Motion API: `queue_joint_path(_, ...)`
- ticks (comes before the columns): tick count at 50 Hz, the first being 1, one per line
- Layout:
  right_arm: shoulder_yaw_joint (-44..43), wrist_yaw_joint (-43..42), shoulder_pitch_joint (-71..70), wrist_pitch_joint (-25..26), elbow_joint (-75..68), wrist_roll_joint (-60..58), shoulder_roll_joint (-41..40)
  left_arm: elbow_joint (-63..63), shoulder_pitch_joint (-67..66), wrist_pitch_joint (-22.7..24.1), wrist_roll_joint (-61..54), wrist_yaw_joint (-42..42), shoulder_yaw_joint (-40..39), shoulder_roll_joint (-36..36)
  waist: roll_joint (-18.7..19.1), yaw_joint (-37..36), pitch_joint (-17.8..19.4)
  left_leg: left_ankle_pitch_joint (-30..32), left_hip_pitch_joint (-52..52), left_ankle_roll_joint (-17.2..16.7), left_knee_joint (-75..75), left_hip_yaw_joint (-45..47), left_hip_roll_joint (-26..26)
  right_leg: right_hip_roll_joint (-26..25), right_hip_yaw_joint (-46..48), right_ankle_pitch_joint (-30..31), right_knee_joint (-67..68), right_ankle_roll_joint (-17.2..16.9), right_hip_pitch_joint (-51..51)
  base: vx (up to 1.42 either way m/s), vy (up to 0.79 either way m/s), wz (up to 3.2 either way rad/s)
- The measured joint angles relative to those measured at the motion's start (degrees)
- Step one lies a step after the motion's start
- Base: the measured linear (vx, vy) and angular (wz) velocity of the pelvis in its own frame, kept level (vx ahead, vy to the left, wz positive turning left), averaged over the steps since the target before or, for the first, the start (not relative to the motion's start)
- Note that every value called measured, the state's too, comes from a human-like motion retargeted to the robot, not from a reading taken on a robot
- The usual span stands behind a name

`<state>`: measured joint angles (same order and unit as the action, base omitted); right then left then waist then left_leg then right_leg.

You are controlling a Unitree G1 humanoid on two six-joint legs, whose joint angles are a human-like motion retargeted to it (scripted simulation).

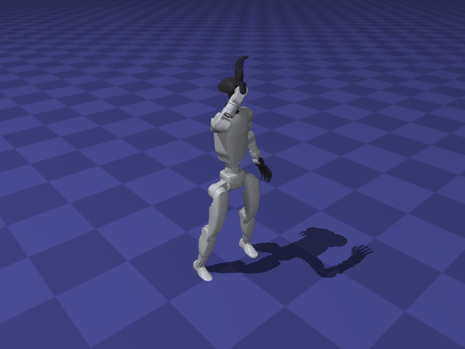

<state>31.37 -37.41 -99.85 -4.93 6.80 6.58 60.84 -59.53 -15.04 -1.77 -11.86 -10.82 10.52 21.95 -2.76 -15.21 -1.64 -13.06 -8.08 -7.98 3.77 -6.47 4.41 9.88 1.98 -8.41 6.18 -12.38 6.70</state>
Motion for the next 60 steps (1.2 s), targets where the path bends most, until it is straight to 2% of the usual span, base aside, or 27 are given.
queue_joint_path(13, 0.7, -0.1, 3.9, 0.1, -7.6, 1.3, -1.2, -1.1, -1.1, 0.3, 0.5, -0.4, 1.0, -1.2, 0.1, -0.5, 0.6, 0.1, -0.2, 0.0, -0.2, 0.2, 0.0, 0.0, -0.1, 0.3, -0.1, 0.1, 0.0, 0.0, 0.0, 0.0)
queue_joint_path(18, 4.6, 4.0, 6.0, 0.4, -20.1, 6.5, -2.0, -1.7, -0.9, 0.5, 0.8, -0.4, 1.4, -1.3, -0.1, -1.0, 0.4, 0.2, -0.2, -0.1, -0.3, 0.2, 0.0, 0.0, 0.0, 0.3, 0.1, 0.2, 0.0, 0.0, 0.0, 0.0)
queue_joint_path(27, 8.9, 20.9, 11.5, 2.7, -48.2, 22.8, -7.3, -2.6, 0.6, 0.1, 1.3, 0.9, 1.9, -1.3, -0.3, -2.5, 0.0, 0.1, -0.3, -0.4, -0.3, 0.0, 0.1, 0.0, 0.3, 0.4, 0.4, 0.3, 0.1, 0.0, 0.0, 0.0)
queue_joint_path(40, 3.1, 27.5, 19.5, 9.6, -73.8, 23.2, -16.4, -4.0, 1.3, -0.5, 1.4, 2.9, 3.1, -1.2, 0.0, -3.9, 0.7, 0.2, -0.1, -0.6, -0.3, -0.4, 0.0, 0.1, 0.6, 0.7, 0.3, 0.3, 0.2, 0.0, 0.0, 0.0)
queue_joint_path(53, 0.1, 26.9, 23.4, 10.8, -81.7, 20.7, -19.0, -4.3, 2.1, -0.5, 1.5, 3.3, 3.5, -0.4, 0.3, -5.3, 1.5, 0.4, 0.4, -0.4, -0.1, -1.4, -0.2, 0.3, 1.5, 0.7, 0.6, 0.4, 0.1, 0.0, 0.0, 0.0)
queue_joint_path(60, -0.3, 25.8, 28.6, 8.4, -76.2, 22.1, -18.2, -3.5, 1.8, -0.3, 1.8, 2.3, 3.1, -0.3, 0.4, -6.0, 1.6, 0.5, 0.4, -0.2, -0.2, -1.6, -0.3, 0.4, 1.7, 0.7, 0.7, 0.4, 0.3, 0.0, 0.0, 0.0)
